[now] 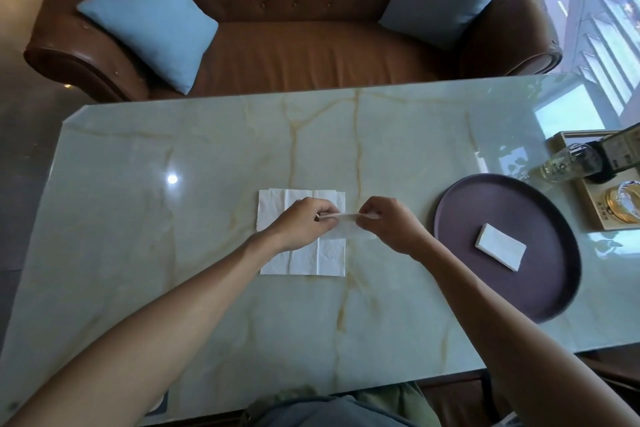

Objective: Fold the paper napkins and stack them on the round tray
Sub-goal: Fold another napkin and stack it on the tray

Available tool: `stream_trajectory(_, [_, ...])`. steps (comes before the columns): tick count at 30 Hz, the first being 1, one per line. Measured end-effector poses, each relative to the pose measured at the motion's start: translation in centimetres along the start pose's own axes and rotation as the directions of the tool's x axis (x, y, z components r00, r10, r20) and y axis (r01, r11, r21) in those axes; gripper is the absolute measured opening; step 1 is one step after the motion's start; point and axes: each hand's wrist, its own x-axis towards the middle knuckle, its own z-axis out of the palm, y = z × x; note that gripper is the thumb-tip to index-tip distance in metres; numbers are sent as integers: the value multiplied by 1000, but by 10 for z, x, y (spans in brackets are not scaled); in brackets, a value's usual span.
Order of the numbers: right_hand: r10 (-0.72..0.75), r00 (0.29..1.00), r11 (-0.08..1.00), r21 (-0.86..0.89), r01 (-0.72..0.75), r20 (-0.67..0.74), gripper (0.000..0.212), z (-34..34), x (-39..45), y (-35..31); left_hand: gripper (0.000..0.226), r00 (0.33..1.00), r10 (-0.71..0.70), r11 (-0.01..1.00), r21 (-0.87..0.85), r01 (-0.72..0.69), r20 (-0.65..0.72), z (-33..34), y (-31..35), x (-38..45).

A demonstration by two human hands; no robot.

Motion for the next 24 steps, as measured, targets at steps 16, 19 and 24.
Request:
stream_trajectory(16, [-53,998,990,-128,58,45,24,-63,-28,61,25,988,105,994,11,-107,115,58,68,40])
stream_trajectory(19, [-29,999,991,-129,32,24,21,-85,-36,81,21,985,110,994,5,-112,131,73,78,54])
stream_trajectory(24, [75,997,995,-67,-74,8,28,-124,-56,141,16,973,139,990,9,-143,185,104,100,79])
